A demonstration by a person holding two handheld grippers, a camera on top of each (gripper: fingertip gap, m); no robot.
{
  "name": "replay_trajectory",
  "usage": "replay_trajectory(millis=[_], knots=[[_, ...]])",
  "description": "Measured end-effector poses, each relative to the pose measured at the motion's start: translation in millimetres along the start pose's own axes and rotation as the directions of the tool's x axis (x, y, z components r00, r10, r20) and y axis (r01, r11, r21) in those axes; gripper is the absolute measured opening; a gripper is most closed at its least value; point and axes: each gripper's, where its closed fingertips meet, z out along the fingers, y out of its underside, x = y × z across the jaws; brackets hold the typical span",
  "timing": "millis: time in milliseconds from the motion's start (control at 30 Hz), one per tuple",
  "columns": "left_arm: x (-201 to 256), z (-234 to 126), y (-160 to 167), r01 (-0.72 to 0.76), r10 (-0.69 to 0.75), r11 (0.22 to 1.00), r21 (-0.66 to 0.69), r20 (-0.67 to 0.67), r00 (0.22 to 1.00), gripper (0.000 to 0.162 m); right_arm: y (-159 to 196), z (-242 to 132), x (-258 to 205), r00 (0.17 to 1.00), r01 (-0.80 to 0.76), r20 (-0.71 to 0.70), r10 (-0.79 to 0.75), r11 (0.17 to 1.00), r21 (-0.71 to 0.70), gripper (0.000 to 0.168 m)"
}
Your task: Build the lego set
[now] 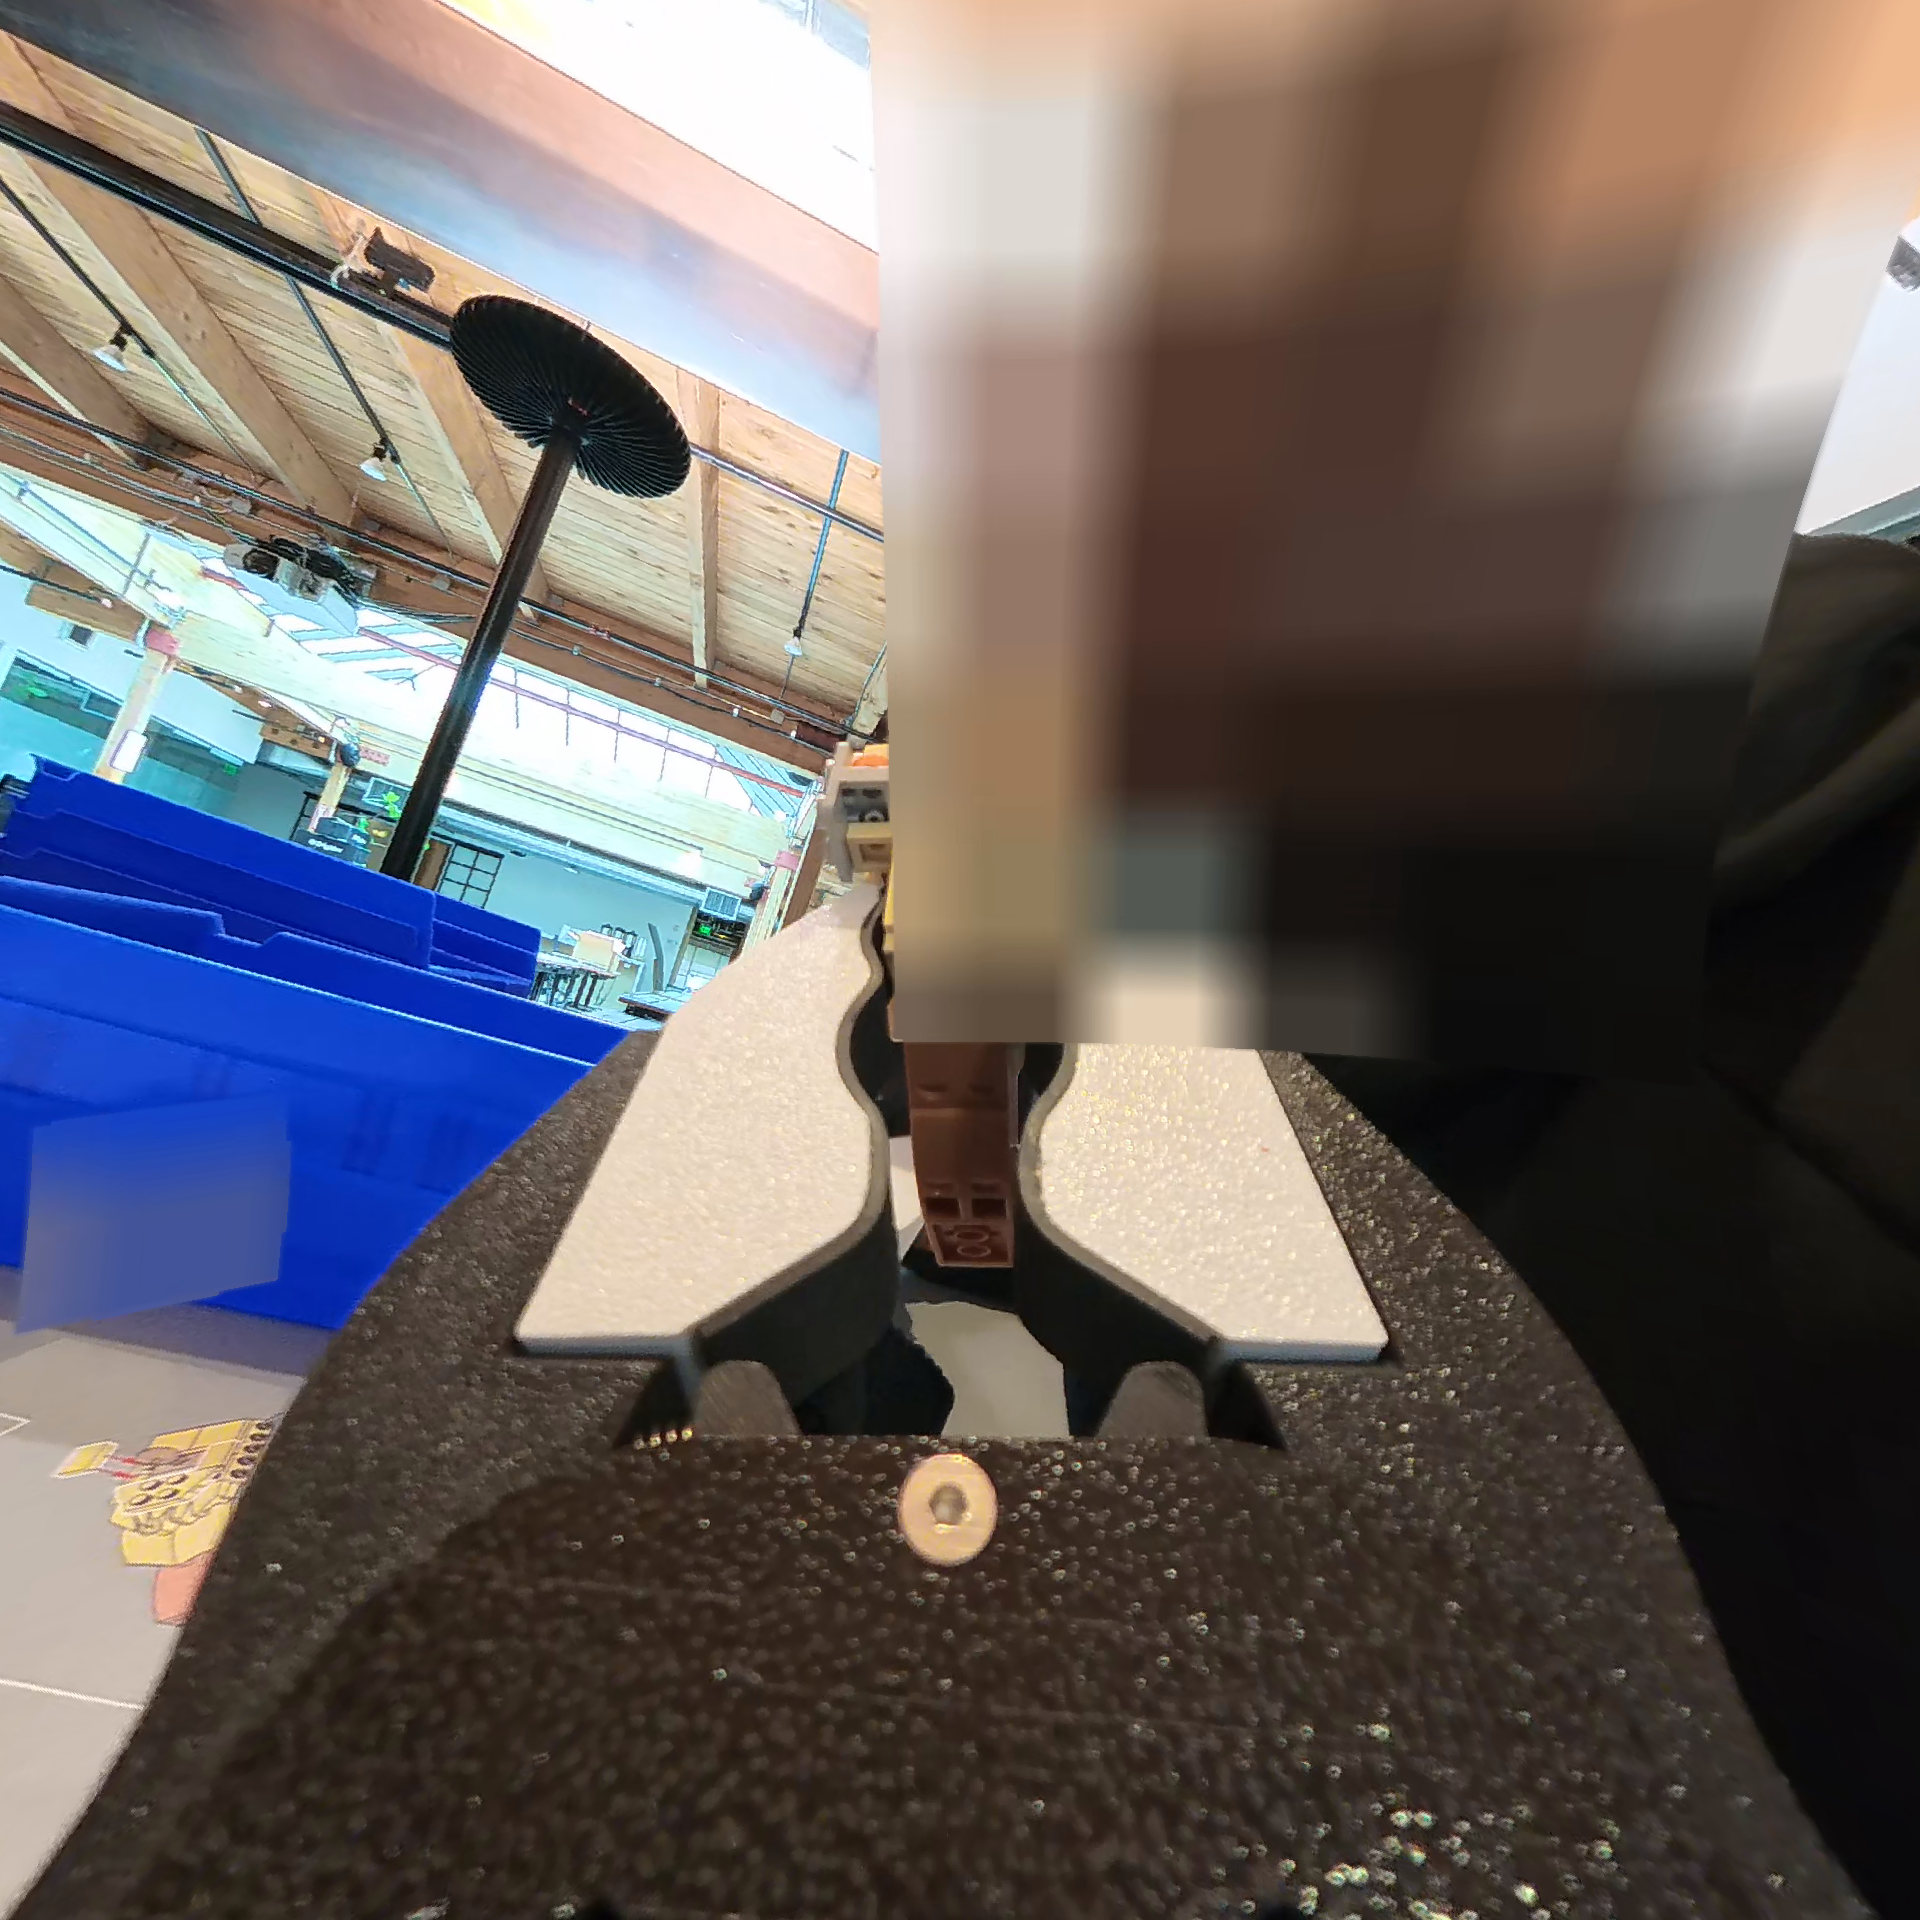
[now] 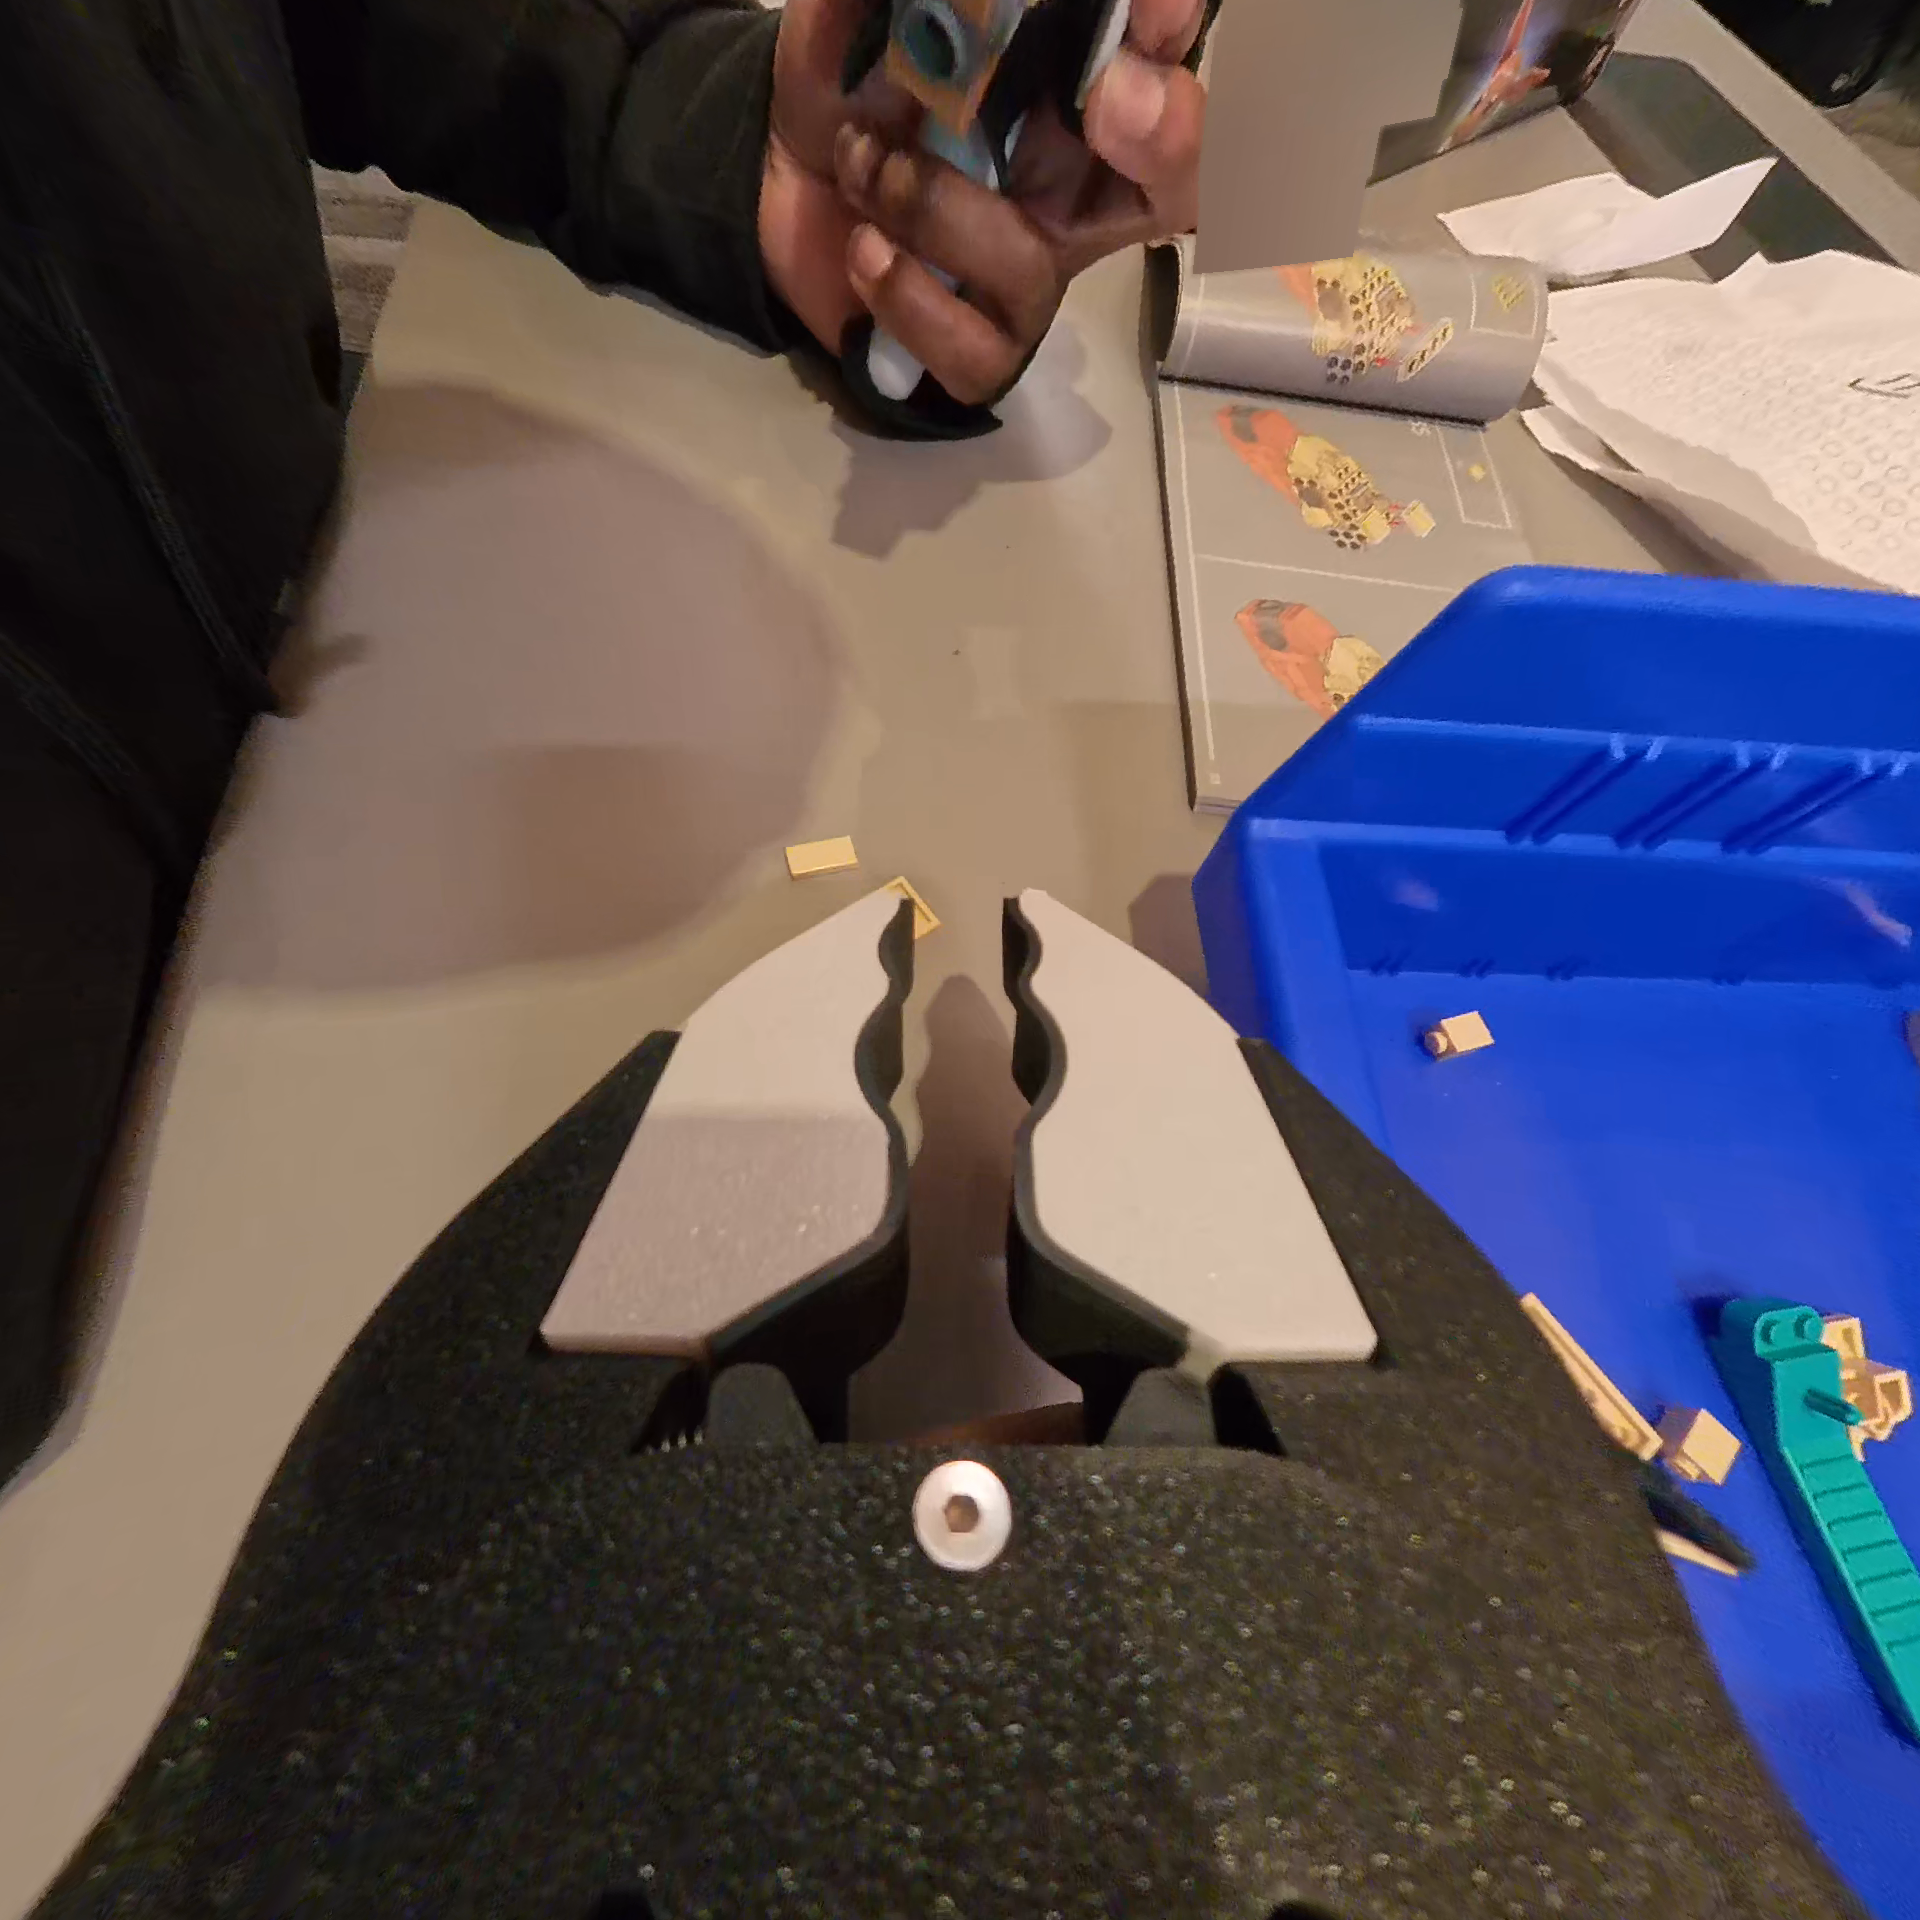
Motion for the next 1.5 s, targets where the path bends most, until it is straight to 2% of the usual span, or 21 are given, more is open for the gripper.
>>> replay_trajectory(millis=[200,567,667,767,833,900,967,1067,1133,1200,1500], knots=[[0,-1,-1,0.009,-0.009,1.000,0.006,-0.002,1.000,0.021,8,9,-3,1.000,0.008,0.016,-0.007,1.000,-0.025,0.017],[1,0,0,0.006,-0.006,1.000,-0.002,-0.003,1.000,0.021,3,7,-3,0.998,0.058,-0.007,-0.058,0.998,0.002,0.017],[0,0,1,0.003,-0.003,1.000,-0.004,0.000,1.000,0.021,-19,-10,1,0.998,0.063,-0.025,-0.061,0.996,0.063,0.018],[0,0,1,-0.004,0.004,1.000,-0.007,0.003,1.000,0.021,-50,-52,23,0.992,0.097,-0.092,-0.090,0.993,0.070,0.017],[1,1,2,-0.010,0.010,1.000,-0.013,0.002,1.000,0.021,-59,-78,55,0.979,0.126,-0.160,-0.128,0.992,-0.022,0.016],[2,1,4,-0.014,0.014,1.000,-0.023,-0.003,1.000,0.021,-44,-90,103,0.957,0.148,-0.211,-0.200,0.959,-0.241,0.016],[3,2,5,-0.013,0.013,1.000,-0.027,-0.006,1.000,0.021,-16,-91,151,0.943,0.157,-0.190,-0.272,0.870,-0.466,0.017],[4,2,5,-0.014,0.014,1.000,-0.027,-0.009,1.000,0.021,30,-78,199,0.945,0.222,-0.024,-0.326,0.693,-0.686,0.017],[4,2,5,-0.015,0.014,0.999,-0.029,-0.009,1.000,0.021,55,-70,215,0.953,0.247,0.075,-0.293,0.610,-0.753,0.018],[6,1,5,-0.025,0.024,0.999,-0.038,-0.009,1.000,0.021,71,-62,223,0.957,0.264,0.138,-0.256,0.564,-0.783,0.017],[4,-1,2,0.005,-0.005,1.000,-0.020,-0.011,1.000,0.021,103,-49,236,0.960,0.267,0.188,-0.209,0.466,-0.844,0.018]])
